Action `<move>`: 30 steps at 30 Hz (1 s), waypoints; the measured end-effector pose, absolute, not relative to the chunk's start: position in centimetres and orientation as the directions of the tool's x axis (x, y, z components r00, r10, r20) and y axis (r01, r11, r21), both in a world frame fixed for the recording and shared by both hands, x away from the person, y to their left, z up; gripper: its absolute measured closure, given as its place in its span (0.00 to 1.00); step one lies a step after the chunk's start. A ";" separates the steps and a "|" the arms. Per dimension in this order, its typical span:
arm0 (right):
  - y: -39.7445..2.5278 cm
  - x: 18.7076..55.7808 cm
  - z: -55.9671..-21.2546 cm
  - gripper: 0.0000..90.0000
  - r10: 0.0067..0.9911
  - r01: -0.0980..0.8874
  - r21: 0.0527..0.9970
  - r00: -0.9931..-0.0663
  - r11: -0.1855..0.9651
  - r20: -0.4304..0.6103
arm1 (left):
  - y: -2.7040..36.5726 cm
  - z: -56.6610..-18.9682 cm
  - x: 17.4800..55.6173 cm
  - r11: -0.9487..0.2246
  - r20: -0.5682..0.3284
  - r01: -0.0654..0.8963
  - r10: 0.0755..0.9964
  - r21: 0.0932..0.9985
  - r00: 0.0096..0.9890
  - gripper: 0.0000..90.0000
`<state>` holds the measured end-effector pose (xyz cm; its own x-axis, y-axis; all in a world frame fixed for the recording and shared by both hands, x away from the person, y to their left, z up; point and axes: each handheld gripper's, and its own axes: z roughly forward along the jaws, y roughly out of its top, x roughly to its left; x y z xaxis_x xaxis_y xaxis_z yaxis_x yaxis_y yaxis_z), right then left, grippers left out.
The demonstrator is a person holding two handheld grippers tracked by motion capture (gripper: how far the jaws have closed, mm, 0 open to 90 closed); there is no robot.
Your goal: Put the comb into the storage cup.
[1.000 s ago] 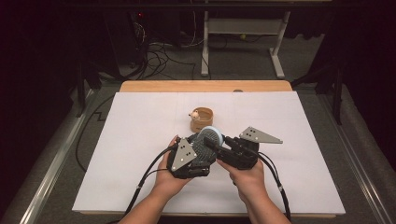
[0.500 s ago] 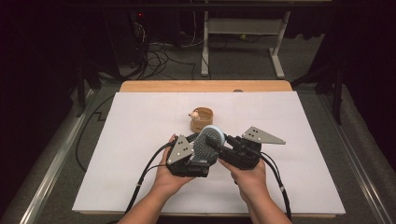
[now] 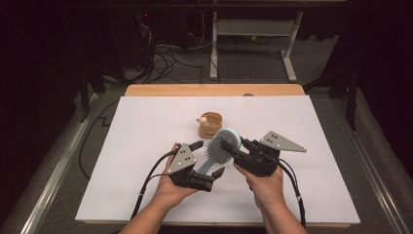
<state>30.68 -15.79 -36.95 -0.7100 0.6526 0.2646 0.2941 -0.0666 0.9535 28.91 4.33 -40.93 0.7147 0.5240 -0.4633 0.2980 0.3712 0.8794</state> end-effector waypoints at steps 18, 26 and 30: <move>-17.6 30.6 -36.4 0.67 0.696 0.247 0.966 -0.680 -0.079 0.231 | 8.4 -41.3 28.9 0.399 -0.457 0.260 0.556 0.879 0.694 0.01; -18.6 30.5 -36.4 0.67 0.715 0.228 0.971 -0.667 -0.072 0.210 | 10.4 -42.4 28.9 0.405 -0.451 0.238 0.590 0.883 0.670 0.01; -19.1 30.5 -36.3 0.67 0.723 0.222 0.973 -0.660 -0.070 0.203 | 11.1 -43.2 29.2 0.398 -0.447 0.236 0.604 0.886 0.659 0.01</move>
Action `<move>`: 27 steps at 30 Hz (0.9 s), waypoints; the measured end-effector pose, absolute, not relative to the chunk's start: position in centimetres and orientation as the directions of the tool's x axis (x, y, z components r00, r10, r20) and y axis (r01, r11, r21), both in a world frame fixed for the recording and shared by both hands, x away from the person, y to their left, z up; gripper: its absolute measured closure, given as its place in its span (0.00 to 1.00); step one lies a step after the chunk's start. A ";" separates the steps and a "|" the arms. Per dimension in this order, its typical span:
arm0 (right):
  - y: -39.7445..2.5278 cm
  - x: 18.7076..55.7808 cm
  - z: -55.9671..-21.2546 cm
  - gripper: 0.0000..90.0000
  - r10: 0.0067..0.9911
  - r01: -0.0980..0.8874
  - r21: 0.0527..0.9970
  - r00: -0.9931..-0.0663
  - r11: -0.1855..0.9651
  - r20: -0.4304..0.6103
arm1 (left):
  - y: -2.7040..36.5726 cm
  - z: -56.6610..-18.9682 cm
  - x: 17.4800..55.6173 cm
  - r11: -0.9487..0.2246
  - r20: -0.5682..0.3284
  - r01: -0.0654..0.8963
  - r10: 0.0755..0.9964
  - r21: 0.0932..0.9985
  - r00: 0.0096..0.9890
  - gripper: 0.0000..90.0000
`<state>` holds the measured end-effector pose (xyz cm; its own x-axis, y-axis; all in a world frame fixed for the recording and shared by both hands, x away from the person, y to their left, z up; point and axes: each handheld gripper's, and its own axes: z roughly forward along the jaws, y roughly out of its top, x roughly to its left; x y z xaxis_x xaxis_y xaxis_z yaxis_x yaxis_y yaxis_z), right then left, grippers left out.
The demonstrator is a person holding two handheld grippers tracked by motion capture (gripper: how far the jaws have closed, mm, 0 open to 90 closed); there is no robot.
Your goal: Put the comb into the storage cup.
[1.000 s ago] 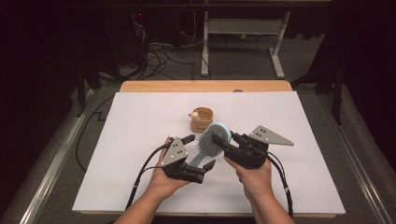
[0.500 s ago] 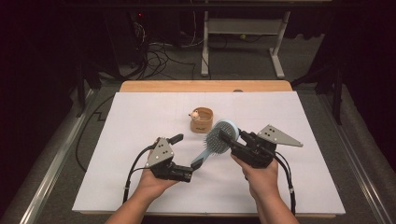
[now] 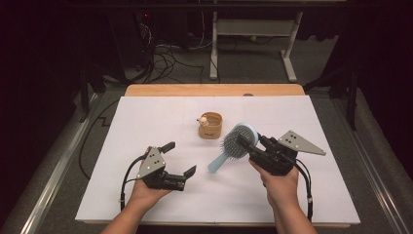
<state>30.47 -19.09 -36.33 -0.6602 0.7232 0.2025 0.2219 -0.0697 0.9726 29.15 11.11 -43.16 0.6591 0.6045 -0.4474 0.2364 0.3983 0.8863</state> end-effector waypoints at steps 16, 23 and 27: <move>-20.4 30.5 -36.7 0.67 0.751 0.209 0.977 -0.639 -0.044 0.170 | 12.9 -44.1 29.4 0.409 -0.434 0.199 0.633 0.891 0.641 0.01; -20.9 30.5 -36.6 0.67 0.759 0.193 0.980 -0.632 -0.041 0.156 | 13.3 -44.5 29.8 0.415 -0.444 0.204 0.642 0.887 0.625 0.01; -21.2 30.4 -36.6 0.67 0.768 0.191 0.981 -0.622 -0.040 0.152 | 13.6 -44.6 29.9 0.428 -0.452 0.198 0.645 0.882 0.616 0.01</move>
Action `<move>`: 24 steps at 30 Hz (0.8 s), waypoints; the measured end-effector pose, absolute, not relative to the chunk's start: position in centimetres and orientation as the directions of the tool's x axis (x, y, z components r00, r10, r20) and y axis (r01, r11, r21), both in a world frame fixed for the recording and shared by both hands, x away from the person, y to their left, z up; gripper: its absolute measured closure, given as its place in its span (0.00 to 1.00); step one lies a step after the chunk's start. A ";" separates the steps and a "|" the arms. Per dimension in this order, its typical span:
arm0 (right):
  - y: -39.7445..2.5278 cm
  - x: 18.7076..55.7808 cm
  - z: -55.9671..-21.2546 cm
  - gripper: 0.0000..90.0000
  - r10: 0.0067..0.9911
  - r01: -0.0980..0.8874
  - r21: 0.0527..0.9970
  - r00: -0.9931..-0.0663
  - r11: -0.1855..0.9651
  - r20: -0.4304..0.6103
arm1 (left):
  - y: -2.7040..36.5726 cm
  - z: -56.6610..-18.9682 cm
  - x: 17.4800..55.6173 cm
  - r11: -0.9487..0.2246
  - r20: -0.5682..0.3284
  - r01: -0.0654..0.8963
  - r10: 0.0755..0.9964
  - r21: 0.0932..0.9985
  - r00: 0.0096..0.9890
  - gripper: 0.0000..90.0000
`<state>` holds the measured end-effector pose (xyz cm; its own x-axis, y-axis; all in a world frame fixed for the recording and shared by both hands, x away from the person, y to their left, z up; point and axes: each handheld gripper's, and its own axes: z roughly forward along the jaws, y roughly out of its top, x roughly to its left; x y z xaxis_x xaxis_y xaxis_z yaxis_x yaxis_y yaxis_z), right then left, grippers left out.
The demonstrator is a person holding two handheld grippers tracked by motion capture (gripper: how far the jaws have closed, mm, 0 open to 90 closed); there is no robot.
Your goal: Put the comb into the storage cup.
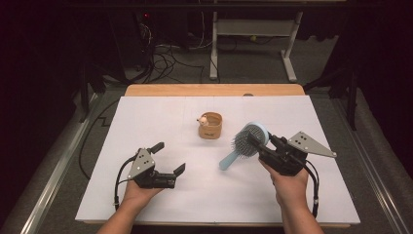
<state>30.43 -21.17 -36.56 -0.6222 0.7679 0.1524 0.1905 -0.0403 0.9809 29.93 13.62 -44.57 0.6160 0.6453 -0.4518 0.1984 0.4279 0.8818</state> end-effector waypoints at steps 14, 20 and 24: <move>-22.6 30.3 -36.1 0.67 0.797 0.163 0.985 -0.587 -0.050 0.138 | 14.3 -44.5 30.2 0.439 -0.455 0.188 0.650 0.879 0.608 0.01; -23.3 30.3 -35.8 0.67 0.810 0.147 0.988 -0.573 -0.052 0.128 | 14.3 -44.5 30.2 0.438 -0.455 0.190 0.650 0.879 0.609 0.01; -23.9 30.4 -35.8 0.67 0.816 0.142 0.988 -0.565 -0.056 0.127 | 14.3 -44.5 30.2 0.430 -0.454 0.198 0.649 0.881 0.611 0.01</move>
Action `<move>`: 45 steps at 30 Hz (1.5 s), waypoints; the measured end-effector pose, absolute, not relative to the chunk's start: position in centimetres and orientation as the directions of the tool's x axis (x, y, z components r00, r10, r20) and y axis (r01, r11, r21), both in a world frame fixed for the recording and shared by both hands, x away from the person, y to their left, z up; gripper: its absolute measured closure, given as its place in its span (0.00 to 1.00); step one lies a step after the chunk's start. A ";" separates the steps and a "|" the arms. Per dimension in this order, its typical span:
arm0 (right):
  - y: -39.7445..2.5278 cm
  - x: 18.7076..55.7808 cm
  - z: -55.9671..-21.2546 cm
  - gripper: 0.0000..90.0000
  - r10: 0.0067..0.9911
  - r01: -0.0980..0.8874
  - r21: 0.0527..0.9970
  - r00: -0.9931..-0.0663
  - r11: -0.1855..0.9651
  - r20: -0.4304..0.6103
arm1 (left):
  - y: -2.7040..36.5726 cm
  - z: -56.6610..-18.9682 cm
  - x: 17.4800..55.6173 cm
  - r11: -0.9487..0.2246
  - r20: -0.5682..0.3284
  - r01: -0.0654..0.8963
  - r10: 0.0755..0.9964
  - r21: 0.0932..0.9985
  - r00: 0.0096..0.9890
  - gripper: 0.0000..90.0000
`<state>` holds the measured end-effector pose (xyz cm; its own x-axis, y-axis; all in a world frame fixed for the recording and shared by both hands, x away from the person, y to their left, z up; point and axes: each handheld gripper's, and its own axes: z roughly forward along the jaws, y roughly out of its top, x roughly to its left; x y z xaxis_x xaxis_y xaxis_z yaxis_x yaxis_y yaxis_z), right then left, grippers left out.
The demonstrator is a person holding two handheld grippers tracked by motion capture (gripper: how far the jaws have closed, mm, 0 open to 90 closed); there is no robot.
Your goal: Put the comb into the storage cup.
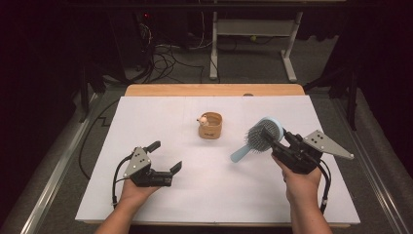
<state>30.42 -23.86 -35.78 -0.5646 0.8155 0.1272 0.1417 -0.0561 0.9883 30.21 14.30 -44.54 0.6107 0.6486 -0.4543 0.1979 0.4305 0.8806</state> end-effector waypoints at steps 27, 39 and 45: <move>-24.0 30.6 -36.0 0.67 0.829 0.096 0.993 -0.548 -0.065 0.107 | 14.2 -44.7 30.2 0.424 -0.446 0.191 0.656 0.885 0.609 0.01; -22.5 31.1 -36.0 0.66 0.829 0.066 0.996 -0.553 -0.057 0.084 | 14.2 -44.8 30.2 0.421 -0.446 0.197 0.653 0.885 0.612 0.01; -22.0 31.4 -36.0 0.67 0.831 0.062 0.997 -0.551 -0.050 0.077 | 14.3 -44.7 30.2 0.427 -0.448 0.192 0.652 0.884 0.612 0.01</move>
